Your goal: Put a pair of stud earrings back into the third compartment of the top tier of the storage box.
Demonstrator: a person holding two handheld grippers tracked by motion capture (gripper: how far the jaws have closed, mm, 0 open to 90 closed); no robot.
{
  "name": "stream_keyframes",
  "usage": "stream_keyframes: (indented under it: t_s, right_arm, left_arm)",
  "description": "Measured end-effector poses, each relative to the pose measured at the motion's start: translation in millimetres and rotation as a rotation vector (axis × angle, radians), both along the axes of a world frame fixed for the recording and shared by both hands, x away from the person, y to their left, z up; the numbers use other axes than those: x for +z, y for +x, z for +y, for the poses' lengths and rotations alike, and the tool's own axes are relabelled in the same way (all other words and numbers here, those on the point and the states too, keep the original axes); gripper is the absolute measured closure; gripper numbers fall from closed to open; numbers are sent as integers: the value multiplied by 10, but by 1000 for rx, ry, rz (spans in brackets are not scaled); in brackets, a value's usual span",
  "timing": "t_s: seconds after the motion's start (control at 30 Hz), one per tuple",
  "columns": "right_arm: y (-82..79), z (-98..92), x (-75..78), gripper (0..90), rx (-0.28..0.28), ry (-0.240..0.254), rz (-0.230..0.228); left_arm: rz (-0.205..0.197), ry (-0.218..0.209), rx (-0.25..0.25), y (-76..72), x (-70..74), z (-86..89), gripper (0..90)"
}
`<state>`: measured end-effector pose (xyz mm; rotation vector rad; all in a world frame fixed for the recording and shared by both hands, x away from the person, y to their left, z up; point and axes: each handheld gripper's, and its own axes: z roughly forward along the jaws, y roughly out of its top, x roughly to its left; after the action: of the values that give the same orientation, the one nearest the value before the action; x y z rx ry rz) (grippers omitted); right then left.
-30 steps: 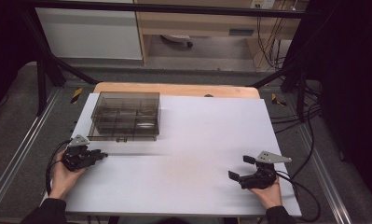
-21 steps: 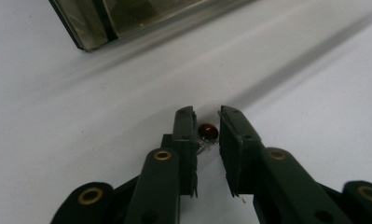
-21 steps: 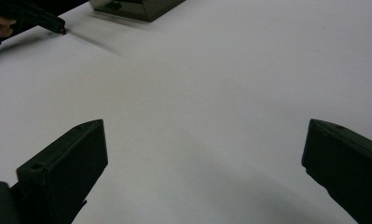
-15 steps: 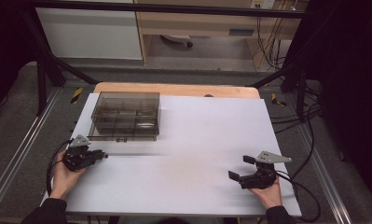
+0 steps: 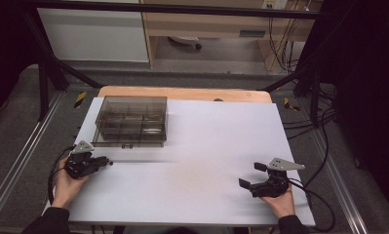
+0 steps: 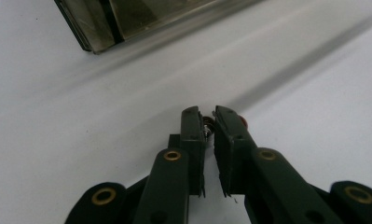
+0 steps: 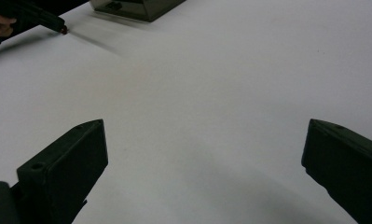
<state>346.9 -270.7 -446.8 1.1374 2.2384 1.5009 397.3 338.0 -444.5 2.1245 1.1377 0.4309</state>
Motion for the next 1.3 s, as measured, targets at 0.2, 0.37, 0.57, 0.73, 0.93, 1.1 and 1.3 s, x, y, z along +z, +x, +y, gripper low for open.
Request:
stream_keyframes:
  t_s: [0.2, 0.37, 0.57, 0.73, 0.93, 1.1, 1.3]
  right_arm:
    - [-3, -1, 3, 10, -1, 3, 0]
    - [-2, 0, 1, 10, 0, 2, -1]
    - [0, 2, -2, 11, 2, -1, 2]
    - [-2, -1, 2, 11, 0, 1, -1]
    - [-1, 0, 1, 11, 2, -2, 2]
    - [-1, 3, -2, 12, 2, -4, 3]
    - [1, 3, -4, 12, 3, -9, 2]
  left_arm:
    - [-8, -12, 1, -32, 33, -1, 823]
    - [-15, -27, -2, -74, 77, 4, 824]
    - [-18, -39, -7, -128, 111, -8, 825]
    - [-20, -44, -18, -191, 153, -52, 825]
    - [-27, -50, -34, -253, 217, -105, 825]
    - [-33, -59, -42, -289, 290, -177, 825]
    - [-39, -66, -65, -322, 390, -322, 825]
